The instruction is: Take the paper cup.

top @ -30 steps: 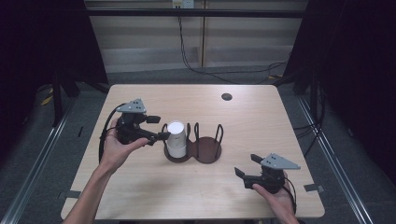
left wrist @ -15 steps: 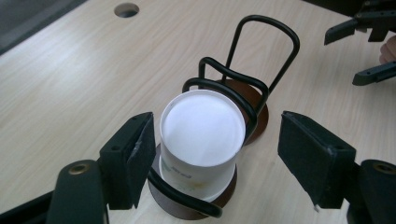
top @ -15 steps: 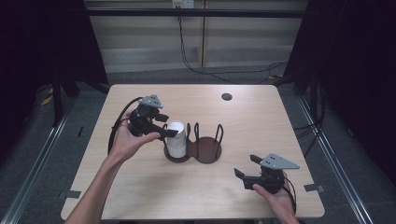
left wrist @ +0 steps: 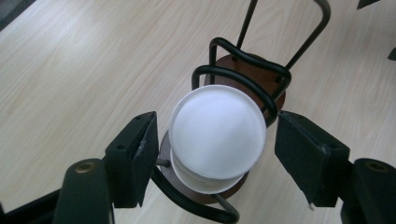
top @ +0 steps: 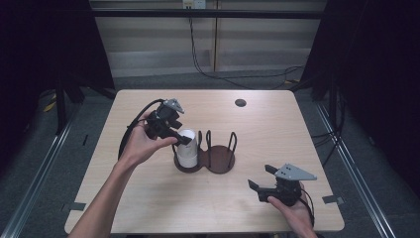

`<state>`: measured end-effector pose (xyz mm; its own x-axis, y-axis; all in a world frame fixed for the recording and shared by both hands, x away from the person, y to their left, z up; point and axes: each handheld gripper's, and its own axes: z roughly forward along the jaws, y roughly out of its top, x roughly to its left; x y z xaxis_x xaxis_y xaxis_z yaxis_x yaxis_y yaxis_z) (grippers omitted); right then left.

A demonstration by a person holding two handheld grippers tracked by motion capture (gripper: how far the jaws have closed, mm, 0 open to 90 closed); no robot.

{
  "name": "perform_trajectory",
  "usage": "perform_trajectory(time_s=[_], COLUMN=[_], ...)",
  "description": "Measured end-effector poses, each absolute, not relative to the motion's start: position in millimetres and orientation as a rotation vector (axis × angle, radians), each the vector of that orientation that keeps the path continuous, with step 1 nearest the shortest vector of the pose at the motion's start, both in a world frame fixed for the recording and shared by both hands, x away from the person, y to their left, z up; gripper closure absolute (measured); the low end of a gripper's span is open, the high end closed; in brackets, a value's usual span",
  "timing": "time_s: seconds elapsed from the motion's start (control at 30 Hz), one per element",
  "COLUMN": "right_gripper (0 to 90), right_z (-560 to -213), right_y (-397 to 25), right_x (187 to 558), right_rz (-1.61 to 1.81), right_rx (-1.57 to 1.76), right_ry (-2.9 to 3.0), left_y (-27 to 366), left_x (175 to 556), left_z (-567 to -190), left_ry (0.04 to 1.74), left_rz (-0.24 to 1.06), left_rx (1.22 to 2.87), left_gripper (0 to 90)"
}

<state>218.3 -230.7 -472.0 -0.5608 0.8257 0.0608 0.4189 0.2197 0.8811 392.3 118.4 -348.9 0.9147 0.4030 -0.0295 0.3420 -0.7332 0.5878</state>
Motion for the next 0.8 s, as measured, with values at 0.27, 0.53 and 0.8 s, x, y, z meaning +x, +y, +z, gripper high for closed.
perform_trajectory(time_s=[0.27,0.53,0.8], right_gripper=[18.4,17.9,17.9], right_z=[-472,-472,-472], right_y=[-230,-232,-232], right_x=[219,219,219], right_rz=[1.292,1.308,1.302], right_rx=[1.155,1.167,1.165], right_ry=[2.079,2.074,2.075], left_y=[112,101,91], left_x=[397,398,396], left_z=[-350,-351,-357], left_ry=[0.532,0.571,0.537], left_rz=[0.136,0.13,0.136], left_rx=[2.532,2.582,2.648], left_gripper=[27.8,29.5,34.5])
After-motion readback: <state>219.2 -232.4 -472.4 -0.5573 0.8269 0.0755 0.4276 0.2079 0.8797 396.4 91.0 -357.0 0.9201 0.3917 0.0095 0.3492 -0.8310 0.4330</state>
